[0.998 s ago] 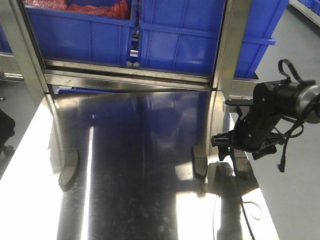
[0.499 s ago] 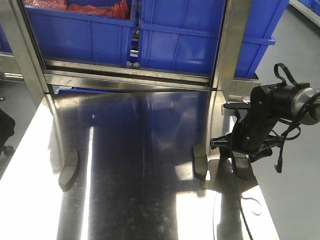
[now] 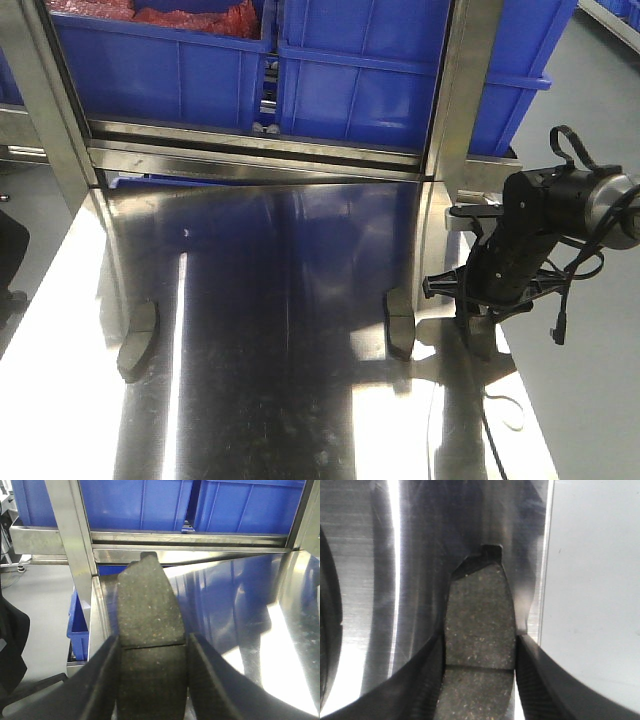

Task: Move and align brake pads A on conveyor
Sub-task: 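Lower the right gripper onto the brake pad nearest it and close, then lift the grasped brake pad off the table with the right gripper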

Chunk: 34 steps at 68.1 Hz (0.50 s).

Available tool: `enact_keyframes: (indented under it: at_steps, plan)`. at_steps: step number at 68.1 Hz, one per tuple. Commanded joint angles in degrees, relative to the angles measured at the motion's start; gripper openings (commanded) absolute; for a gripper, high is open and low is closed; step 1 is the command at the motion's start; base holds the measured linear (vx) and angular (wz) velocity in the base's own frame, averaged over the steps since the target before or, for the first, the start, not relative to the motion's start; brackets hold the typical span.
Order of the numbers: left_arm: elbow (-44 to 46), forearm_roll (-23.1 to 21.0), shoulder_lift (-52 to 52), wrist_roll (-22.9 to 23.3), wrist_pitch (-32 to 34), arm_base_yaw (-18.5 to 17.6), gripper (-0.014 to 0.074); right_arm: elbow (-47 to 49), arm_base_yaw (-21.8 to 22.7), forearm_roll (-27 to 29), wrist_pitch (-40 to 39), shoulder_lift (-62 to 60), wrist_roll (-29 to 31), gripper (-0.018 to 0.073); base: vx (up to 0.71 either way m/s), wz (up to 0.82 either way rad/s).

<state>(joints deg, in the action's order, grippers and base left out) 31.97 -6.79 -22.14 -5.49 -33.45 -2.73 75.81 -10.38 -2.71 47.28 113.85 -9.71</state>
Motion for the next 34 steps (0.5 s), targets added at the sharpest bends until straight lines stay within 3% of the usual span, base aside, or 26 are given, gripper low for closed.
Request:
enact_keyframes:
  at_steps: [1,15,34]
  plan:
    - [1.75,-0.63,-0.32,0.06,5.49,-0.41,0.0072,1.50,0.05,0.03,-0.24,-2.83,0.08,0.0188,0.00,0.00]
    - [1.75,-0.63,-0.32,0.06,5.49,-0.41,0.0072,1.50,0.05,0.03,-0.65,-3.11,0.14,0.0062,0.00,0.00]
    - [1.75,-0.63,-0.32,0.06,5.49,-0.41,0.0072,0.48,0.05,-0.04,-4.32,-8.07,0.24,0.0017,0.00,0.00]
